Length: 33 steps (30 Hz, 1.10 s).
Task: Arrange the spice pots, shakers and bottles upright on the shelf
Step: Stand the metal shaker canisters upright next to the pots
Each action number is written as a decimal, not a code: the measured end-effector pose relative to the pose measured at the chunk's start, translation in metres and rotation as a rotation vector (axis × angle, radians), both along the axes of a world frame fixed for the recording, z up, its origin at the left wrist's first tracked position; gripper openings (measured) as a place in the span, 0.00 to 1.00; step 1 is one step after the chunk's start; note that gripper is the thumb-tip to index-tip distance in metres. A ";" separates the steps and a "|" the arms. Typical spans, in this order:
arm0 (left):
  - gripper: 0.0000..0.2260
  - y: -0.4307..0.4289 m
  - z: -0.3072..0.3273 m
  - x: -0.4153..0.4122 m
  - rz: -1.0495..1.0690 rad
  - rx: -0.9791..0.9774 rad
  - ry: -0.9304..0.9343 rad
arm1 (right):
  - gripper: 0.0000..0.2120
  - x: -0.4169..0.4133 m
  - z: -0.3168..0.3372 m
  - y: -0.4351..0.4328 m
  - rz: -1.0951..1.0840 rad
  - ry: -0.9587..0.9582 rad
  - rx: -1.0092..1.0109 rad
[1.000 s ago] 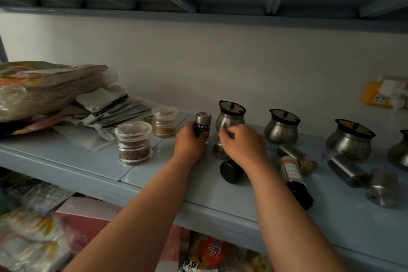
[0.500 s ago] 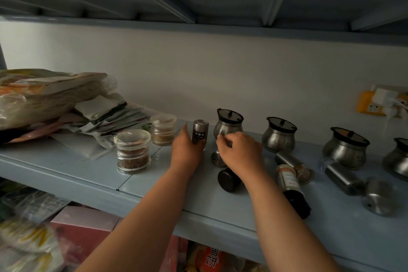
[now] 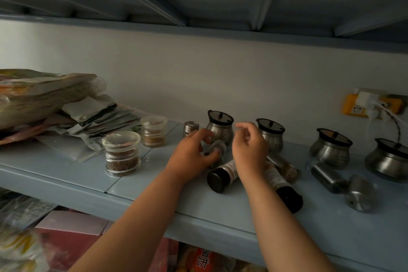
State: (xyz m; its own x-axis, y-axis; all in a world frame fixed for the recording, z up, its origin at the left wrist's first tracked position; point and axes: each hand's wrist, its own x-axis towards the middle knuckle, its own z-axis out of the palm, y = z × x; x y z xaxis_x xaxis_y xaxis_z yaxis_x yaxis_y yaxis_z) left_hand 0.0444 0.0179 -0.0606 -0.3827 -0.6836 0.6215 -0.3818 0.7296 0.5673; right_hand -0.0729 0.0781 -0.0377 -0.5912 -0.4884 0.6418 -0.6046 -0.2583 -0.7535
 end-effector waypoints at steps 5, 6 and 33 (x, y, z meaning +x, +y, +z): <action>0.21 0.000 -0.003 0.000 -0.026 0.008 -0.090 | 0.10 -0.001 -0.002 0.005 0.049 0.099 0.215; 0.21 0.000 -0.003 0.001 -0.026 0.005 -0.103 | 0.12 -0.002 -0.003 0.006 0.057 0.115 0.298; 0.19 0.007 0.001 -0.005 0.020 -0.179 0.138 | 0.24 -0.011 -0.001 0.006 0.213 -0.133 0.286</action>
State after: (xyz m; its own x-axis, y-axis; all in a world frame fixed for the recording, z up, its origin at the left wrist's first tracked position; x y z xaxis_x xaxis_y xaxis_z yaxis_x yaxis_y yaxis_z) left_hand 0.0396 0.0252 -0.0595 -0.2729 -0.5640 0.7793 -0.3248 0.8166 0.4772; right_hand -0.0838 0.0839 -0.0389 -0.5262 -0.7579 0.3857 -0.4518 -0.1351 -0.8819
